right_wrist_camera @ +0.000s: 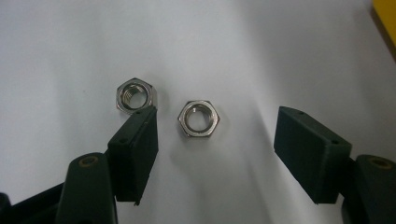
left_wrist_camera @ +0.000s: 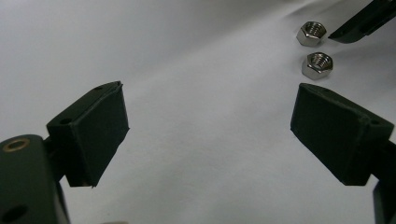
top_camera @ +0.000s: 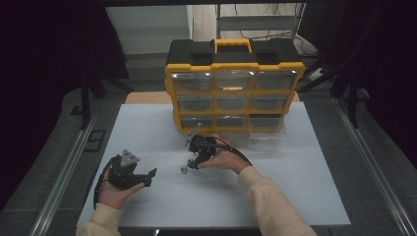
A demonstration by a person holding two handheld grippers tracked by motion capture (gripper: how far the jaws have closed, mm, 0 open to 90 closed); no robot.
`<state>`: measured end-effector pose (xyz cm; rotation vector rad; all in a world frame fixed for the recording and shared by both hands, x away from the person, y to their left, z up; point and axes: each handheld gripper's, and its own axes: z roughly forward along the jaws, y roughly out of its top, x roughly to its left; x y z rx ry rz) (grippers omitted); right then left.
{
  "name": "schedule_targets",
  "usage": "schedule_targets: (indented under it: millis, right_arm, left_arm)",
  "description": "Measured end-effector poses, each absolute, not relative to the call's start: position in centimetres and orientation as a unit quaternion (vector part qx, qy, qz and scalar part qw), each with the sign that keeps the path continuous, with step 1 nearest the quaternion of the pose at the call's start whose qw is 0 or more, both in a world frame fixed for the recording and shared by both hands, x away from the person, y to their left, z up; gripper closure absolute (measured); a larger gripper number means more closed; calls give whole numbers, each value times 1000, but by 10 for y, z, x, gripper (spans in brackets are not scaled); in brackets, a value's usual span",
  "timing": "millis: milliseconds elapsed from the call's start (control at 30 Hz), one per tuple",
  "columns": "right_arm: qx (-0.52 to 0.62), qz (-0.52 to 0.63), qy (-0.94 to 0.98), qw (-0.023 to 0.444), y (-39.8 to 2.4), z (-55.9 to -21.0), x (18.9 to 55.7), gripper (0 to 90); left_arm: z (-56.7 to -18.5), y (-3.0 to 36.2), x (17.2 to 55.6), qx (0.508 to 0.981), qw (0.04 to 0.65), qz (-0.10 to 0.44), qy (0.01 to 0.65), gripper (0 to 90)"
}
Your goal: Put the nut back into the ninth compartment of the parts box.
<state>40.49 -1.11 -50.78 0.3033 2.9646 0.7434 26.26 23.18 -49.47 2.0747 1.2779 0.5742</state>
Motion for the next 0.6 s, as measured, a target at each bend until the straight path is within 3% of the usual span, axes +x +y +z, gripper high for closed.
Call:
schedule_targets:
  millis: [600]
  right_arm:
    - [99, 223, 969, 30, -6, -515, 406, 405]
  left_arm:
    - [-495, 233, 262, 784, 316, 218, 487, 119]
